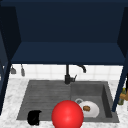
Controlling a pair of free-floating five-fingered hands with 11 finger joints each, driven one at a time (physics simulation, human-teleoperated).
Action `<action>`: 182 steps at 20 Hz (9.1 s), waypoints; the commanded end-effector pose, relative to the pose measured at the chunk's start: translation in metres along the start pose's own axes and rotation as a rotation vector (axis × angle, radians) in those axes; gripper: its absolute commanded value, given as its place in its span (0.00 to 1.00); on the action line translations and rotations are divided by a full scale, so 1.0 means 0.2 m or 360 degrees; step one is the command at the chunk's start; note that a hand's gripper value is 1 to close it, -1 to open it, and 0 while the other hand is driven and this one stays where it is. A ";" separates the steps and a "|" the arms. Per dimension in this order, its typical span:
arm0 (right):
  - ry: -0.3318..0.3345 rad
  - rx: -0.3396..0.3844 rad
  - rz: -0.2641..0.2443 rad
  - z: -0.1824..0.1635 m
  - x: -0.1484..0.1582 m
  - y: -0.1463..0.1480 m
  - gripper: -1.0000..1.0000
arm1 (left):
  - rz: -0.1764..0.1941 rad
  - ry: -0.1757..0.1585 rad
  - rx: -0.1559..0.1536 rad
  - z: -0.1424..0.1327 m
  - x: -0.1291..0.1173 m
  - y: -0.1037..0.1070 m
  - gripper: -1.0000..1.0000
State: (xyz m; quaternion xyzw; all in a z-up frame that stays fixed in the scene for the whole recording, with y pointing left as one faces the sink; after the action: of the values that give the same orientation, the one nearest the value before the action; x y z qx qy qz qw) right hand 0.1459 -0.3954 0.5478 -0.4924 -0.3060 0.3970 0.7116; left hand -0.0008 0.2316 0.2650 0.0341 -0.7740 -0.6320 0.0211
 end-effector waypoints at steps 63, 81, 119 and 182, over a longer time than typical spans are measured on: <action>0.1711 -0.0087 -0.0094 -0.42 1.21 0.14 0.00 | 0.0000 0.0000 0.0000 0.00 0.00 0.00 0.50; 0.2366 -0.0060 -0.0125 -0.68 1.57 0.06 0.00 | 0.0000 0.0000 0.0000 0.00 0.00 0.00 0.50; 0.2453 0.0034 -0.0046 -0.41 1.08 0.36 0.00 | 0.0000 0.0000 0.0000 0.00 0.00 0.00 0.50; -0.0100 0.0096 -0.0108 -0.74 1.07 1.22 0.00 | 0.0000 0.0000 0.0000 0.00 0.00 0.00 0.50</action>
State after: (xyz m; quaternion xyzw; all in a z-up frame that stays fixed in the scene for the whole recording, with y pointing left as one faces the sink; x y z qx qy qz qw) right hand 0.3112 -0.2315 0.2840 -0.4703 -0.3053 0.3672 0.7421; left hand -0.0008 0.2316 0.2650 0.0341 -0.7740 -0.6320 0.0211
